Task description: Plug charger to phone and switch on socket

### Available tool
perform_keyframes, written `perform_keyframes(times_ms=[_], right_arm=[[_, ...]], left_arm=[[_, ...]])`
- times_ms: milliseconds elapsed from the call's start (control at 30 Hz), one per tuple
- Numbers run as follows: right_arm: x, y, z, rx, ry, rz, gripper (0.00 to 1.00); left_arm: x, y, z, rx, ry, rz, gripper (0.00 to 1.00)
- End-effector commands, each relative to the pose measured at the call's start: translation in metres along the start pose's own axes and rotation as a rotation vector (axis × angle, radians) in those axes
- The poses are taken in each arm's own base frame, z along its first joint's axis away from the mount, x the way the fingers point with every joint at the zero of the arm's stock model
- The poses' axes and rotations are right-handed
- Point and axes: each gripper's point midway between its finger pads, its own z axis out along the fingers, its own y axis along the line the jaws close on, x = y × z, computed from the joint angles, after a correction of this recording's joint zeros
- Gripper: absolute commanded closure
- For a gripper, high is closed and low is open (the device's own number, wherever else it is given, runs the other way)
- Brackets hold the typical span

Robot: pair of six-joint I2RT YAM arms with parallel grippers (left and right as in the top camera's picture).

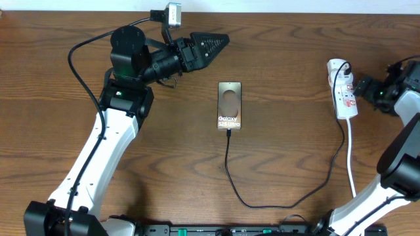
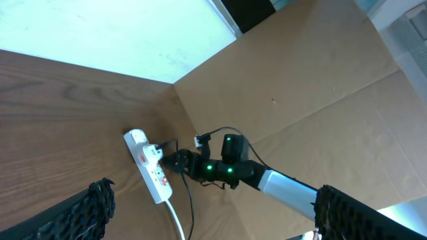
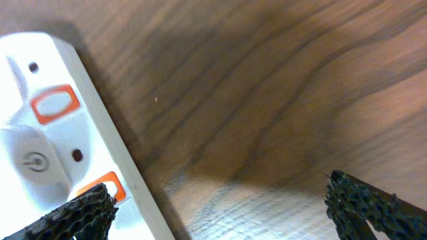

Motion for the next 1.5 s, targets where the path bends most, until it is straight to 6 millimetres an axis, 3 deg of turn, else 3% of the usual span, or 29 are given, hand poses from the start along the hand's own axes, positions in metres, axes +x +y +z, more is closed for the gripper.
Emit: perform_keyframes(times_ms=[0, 267, 700, 1467], right_arm=[[0.007, 0.005, 0.012, -0.038, 0.028, 0.016, 0.01], [0.013, 0.003, 0.023, -0.038, 0.041, 0.018, 0.01], [0.009, 0.004, 0.024, -0.041, 0.026, 0.014, 0.01], [0.023, 0.024, 0.026, -0.083, 0.076, -0.079, 0.01]], left_arm=[[-0.005, -0.008, -0.002, 0.015, -0.008, 0.037, 0.03], [-0.005, -0.008, -0.002, 0.015, -0.008, 0.037, 0.03], [-0.005, -0.008, -0.002, 0.015, -0.008, 0.037, 0.03], [-0.005, -0.008, -0.002, 0.015, -0.008, 0.037, 0.03]])
